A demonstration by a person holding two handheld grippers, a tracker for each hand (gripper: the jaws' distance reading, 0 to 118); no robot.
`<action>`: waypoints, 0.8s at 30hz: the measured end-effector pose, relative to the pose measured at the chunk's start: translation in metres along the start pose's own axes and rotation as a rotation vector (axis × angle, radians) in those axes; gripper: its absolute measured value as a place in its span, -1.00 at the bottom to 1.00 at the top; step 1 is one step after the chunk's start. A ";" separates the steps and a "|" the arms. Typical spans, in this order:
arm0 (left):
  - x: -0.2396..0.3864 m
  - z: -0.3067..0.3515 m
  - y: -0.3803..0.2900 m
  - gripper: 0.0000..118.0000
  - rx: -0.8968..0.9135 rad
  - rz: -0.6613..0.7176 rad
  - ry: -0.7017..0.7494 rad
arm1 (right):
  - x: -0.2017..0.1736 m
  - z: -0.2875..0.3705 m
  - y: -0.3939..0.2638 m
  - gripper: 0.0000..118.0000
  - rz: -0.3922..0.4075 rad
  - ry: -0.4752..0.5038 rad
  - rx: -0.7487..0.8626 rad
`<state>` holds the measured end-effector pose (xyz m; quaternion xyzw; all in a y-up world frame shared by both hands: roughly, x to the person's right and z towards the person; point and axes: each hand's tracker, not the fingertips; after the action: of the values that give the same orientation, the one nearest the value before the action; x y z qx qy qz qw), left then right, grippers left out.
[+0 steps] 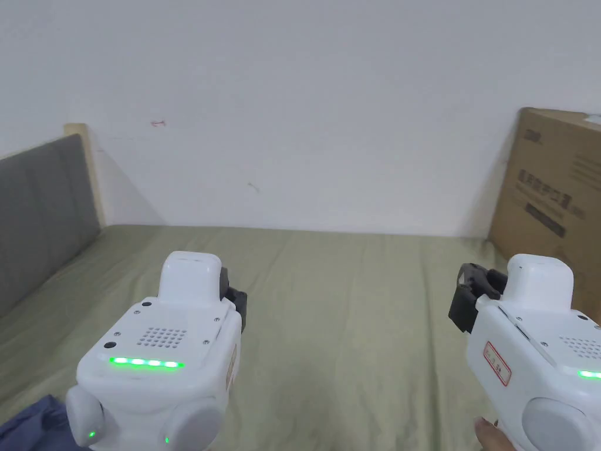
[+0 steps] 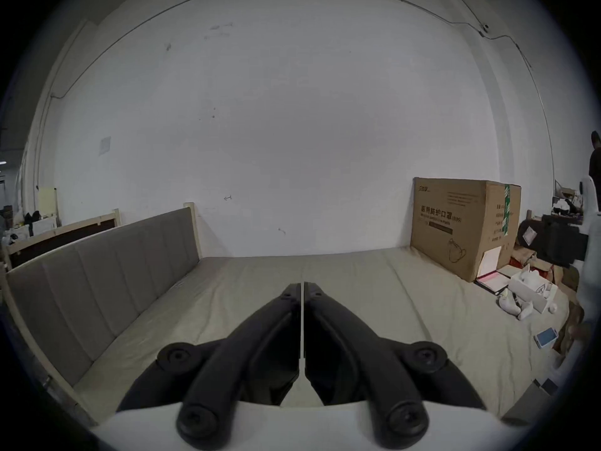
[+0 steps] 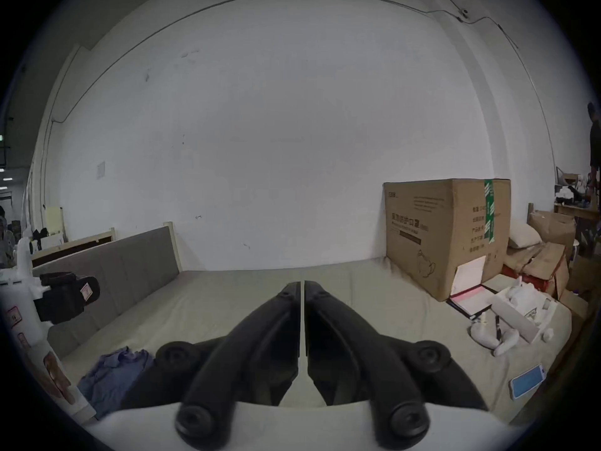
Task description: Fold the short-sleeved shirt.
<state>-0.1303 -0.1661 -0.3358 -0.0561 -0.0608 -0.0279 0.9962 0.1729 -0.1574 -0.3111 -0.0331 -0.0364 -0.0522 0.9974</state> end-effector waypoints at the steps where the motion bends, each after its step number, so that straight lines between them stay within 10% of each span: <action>1: -0.011 0.005 -0.002 -0.98 -0.007 -0.011 0.018 | -0.010 -0.005 -0.002 -0.95 -0.001 0.027 -0.009; 11: -0.131 0.086 -0.033 -0.98 -0.091 -0.129 0.485 | -0.161 -0.031 -0.026 -0.95 0.021 0.404 -0.137; 18: -0.159 0.080 -0.039 -0.97 -0.143 -0.030 0.431 | -0.176 -0.030 -0.031 -0.95 0.073 0.463 -0.185; 24: -0.226 -0.020 -0.110 -0.97 -0.766 0.207 0.166 | -0.156 -0.040 -0.048 -0.95 0.105 0.450 -0.308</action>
<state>-0.3587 -0.2662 -0.3716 -0.4266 0.0407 0.0473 0.9023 0.0159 -0.1919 -0.3593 -0.1737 0.1959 -0.0115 0.9650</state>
